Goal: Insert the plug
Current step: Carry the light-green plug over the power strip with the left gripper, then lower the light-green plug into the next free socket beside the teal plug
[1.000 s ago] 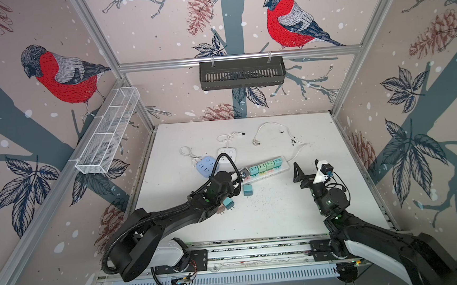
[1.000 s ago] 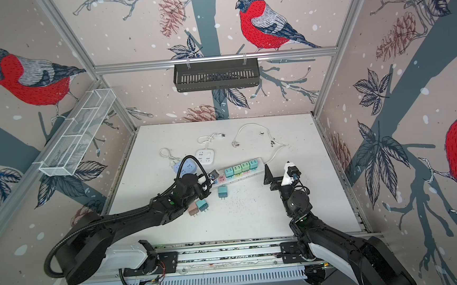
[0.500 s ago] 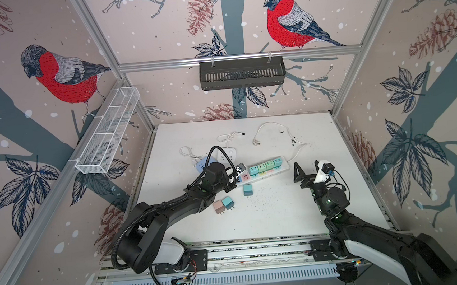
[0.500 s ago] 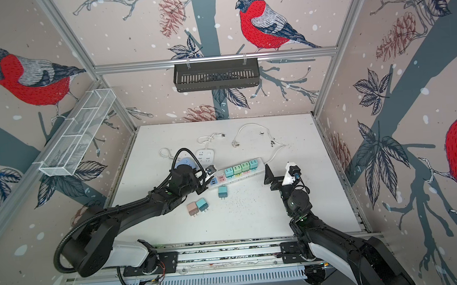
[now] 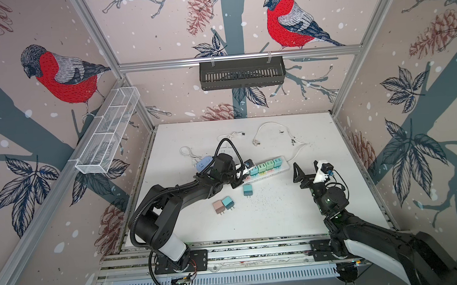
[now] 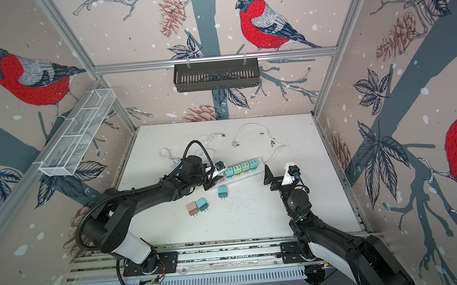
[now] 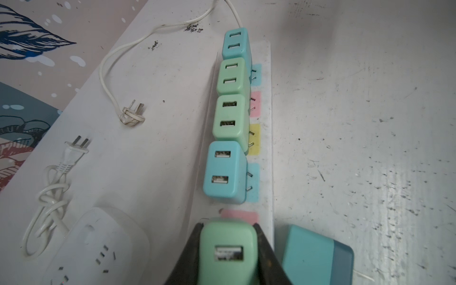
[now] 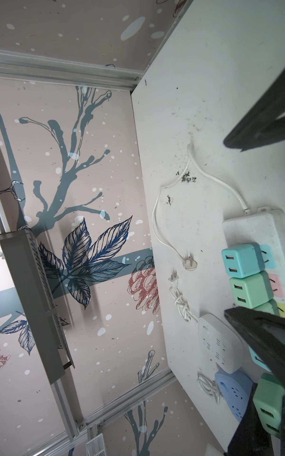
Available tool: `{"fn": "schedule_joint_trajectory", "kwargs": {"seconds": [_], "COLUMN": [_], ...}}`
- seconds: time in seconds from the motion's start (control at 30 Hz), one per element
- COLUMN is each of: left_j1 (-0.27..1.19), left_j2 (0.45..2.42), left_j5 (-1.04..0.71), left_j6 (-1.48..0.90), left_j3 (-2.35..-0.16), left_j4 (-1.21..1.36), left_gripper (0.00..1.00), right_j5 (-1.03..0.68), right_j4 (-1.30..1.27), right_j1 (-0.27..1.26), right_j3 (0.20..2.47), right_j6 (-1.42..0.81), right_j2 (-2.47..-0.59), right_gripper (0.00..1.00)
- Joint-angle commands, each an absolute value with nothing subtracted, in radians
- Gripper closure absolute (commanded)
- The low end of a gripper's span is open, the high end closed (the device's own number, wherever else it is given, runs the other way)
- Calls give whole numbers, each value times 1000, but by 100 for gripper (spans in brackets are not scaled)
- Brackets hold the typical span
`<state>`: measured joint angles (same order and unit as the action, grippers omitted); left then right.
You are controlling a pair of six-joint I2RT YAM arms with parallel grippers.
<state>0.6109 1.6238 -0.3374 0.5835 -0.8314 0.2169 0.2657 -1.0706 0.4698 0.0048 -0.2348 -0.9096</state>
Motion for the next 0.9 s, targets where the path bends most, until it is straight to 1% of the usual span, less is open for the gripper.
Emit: {"fn": "schedule_joint_trajectory", "kwargs": {"seconds": [0.0, 0.87], "left_j1": [611, 611], "left_j2": [1656, 1737], "left_j5": [-372, -387], "left_j6": [604, 573], "left_j3": [-875, -959], "left_j4": [126, 83], "left_gripper": [100, 100], "right_j5": [259, 255], "right_j4": [-1078, -1079], "right_j1": [468, 465], "right_j3": [-11, -10], "right_j6": [-242, -244], "right_j2": [-913, -912], "right_gripper": [0, 0]}}
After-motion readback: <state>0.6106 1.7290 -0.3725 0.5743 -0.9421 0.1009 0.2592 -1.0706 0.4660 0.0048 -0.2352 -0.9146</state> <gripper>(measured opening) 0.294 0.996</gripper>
